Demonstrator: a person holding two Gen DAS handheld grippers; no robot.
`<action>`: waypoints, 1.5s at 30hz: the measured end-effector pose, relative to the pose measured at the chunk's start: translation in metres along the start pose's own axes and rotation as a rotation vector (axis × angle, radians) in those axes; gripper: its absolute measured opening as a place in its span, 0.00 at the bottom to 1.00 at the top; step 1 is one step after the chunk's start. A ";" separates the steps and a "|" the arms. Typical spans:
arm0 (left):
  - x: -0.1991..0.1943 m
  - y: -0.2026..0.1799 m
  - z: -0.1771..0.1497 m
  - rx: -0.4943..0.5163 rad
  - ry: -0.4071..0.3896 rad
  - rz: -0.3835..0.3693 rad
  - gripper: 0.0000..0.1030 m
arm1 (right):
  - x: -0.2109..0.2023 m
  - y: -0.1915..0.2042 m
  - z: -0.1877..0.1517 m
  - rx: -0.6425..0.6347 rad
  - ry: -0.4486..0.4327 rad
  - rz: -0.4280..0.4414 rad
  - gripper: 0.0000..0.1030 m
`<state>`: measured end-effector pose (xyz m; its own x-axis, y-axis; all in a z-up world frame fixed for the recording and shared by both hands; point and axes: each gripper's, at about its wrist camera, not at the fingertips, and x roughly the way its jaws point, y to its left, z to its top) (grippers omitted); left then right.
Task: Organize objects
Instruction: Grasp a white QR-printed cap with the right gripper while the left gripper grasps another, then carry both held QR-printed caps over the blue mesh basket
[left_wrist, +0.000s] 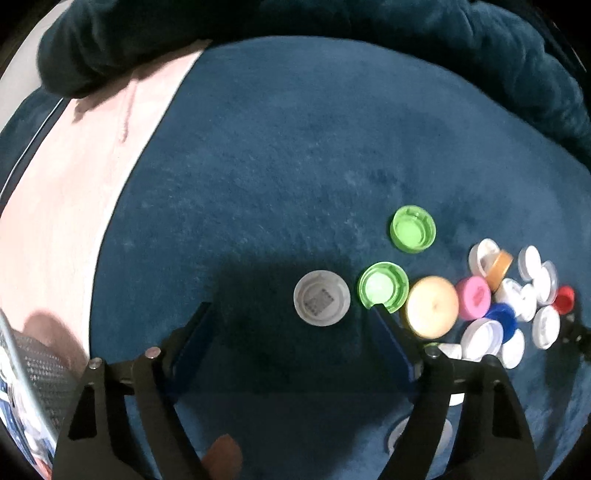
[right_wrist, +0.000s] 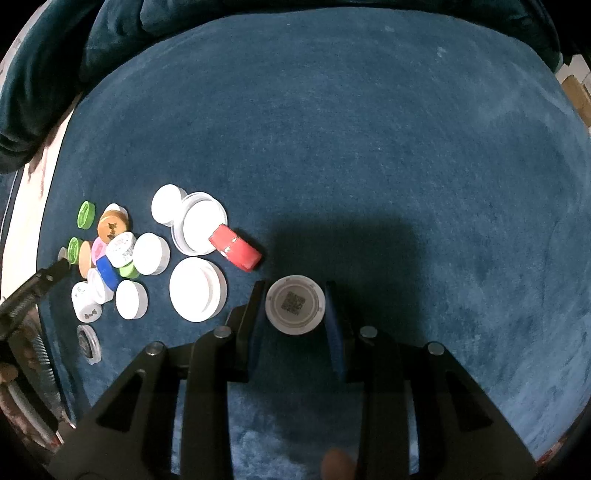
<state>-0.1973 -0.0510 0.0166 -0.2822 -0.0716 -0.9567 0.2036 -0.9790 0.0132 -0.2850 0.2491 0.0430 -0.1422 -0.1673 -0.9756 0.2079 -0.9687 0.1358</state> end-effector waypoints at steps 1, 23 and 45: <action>0.002 0.000 0.001 -0.001 0.004 -0.004 0.80 | 0.000 -0.001 0.001 0.001 0.000 -0.001 0.30; -0.072 0.037 -0.016 -0.039 -0.056 -0.037 0.29 | -0.034 0.071 -0.017 -0.041 -0.043 0.072 0.30; -0.214 0.280 -0.180 -0.413 -0.230 0.012 0.29 | -0.083 0.392 -0.158 -0.554 0.000 0.442 0.30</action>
<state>0.0885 -0.2752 0.1729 -0.4688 -0.1688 -0.8670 0.5506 -0.8234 -0.1374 -0.0386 -0.0872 0.1501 0.0689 -0.5238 -0.8491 0.7080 -0.5739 0.4115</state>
